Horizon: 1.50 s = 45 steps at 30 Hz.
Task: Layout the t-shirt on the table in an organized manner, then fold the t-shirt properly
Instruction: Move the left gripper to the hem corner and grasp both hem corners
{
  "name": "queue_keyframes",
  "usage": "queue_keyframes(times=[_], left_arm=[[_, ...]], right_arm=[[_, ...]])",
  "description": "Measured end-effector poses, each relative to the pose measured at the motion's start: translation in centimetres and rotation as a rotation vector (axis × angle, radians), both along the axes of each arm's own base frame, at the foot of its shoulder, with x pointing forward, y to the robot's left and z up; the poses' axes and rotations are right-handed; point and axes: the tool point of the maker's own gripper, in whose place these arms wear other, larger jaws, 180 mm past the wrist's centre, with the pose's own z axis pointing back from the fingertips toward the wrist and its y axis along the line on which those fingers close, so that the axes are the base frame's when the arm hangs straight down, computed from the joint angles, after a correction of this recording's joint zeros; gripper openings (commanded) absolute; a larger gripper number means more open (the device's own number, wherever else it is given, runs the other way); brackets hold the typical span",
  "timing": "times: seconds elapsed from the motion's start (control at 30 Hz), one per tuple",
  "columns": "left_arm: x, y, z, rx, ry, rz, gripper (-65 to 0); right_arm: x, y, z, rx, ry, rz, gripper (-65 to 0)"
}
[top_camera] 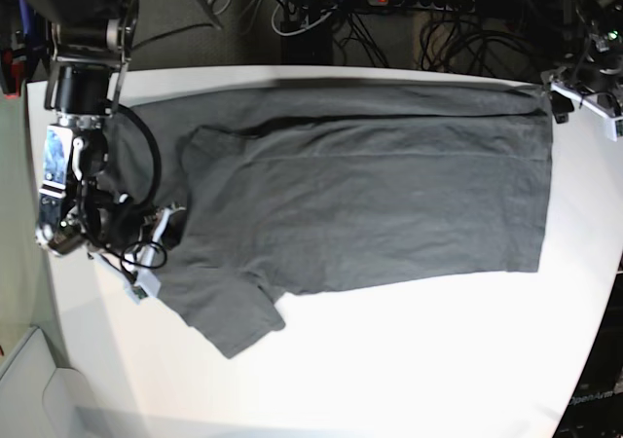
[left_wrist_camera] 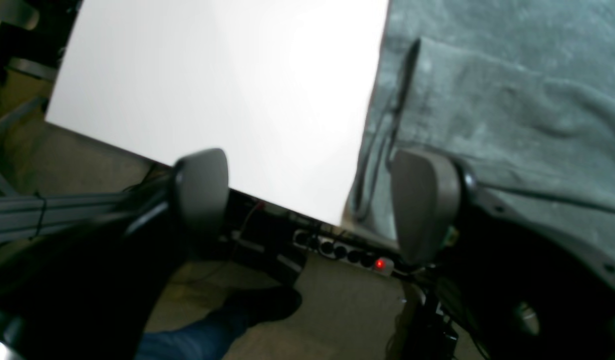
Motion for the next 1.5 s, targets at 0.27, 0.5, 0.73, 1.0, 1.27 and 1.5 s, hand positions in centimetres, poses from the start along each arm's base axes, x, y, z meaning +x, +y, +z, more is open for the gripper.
queue_keyframes(times=[0.27, 0.5, 0.73, 1.0, 1.27, 1.5], left_arm=[[0.2, 0.0, 0.1, -0.002, -0.006, 0.000, -15.6], [1.0, 0.0, 0.5, -0.003, -0.029, 0.000, -15.5], [0.8, 0.0, 0.5, 0.000, -0.023, -0.001, -15.4], [2.8, 2.3, 4.9, 0.068, -0.151, 0.058, -15.4], [10.0, 3.0, 8.9, 0.024, -0.347, 0.094, -15.4], [16.0, 5.1, 7.8, -0.134, -0.391, 0.146, -15.4]], right_arm=[[0.2, -1.9, -0.1, -0.076, -0.016, -0.018, -65.0], [0.0, -2.0, -1.3, -0.178, 0.015, -0.023, -59.7], [-0.1, -2.6, -1.3, -0.190, 0.017, -0.029, -36.1], [-0.3, -4.6, -1.0, -0.227, 0.017, -0.046, -27.1], [5.1, -4.2, 4.9, -0.226, -0.133, -0.054, -27.0], [10.2, -2.3, 3.8, -0.170, -0.128, -0.054, -27.0]])
